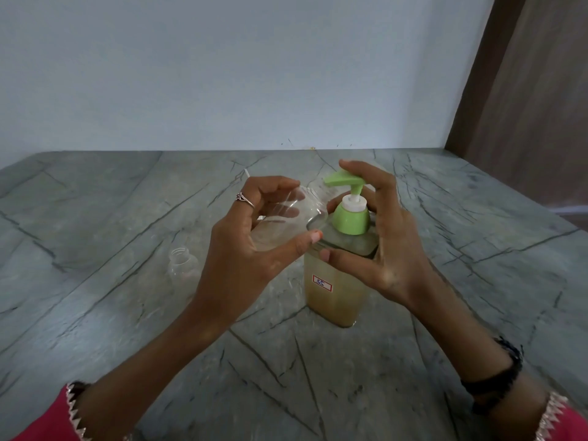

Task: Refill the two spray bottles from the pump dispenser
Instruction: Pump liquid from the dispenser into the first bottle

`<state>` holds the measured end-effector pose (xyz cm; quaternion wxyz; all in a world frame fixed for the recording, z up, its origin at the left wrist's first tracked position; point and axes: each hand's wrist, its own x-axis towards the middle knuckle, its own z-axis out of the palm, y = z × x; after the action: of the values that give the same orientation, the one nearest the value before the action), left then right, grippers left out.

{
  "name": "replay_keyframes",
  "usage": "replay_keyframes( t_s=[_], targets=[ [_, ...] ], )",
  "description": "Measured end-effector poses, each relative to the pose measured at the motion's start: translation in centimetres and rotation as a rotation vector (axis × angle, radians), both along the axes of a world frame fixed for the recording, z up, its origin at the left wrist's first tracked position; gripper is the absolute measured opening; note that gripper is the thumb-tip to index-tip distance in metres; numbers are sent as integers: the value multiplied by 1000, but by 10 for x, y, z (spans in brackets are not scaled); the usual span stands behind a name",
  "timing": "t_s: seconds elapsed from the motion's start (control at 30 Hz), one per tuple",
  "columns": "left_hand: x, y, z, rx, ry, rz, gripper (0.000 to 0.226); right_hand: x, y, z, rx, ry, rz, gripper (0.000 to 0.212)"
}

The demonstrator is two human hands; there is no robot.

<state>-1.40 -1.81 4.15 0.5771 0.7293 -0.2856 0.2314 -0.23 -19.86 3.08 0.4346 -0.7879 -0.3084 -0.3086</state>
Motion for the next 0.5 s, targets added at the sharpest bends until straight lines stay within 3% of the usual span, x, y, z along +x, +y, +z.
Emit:
replay_keyframes(
  t_s=[0.5],
  targets=[
    [1,-1,-2,21,4,0,47,0,1,3,66,-9,27,64]
  ],
)
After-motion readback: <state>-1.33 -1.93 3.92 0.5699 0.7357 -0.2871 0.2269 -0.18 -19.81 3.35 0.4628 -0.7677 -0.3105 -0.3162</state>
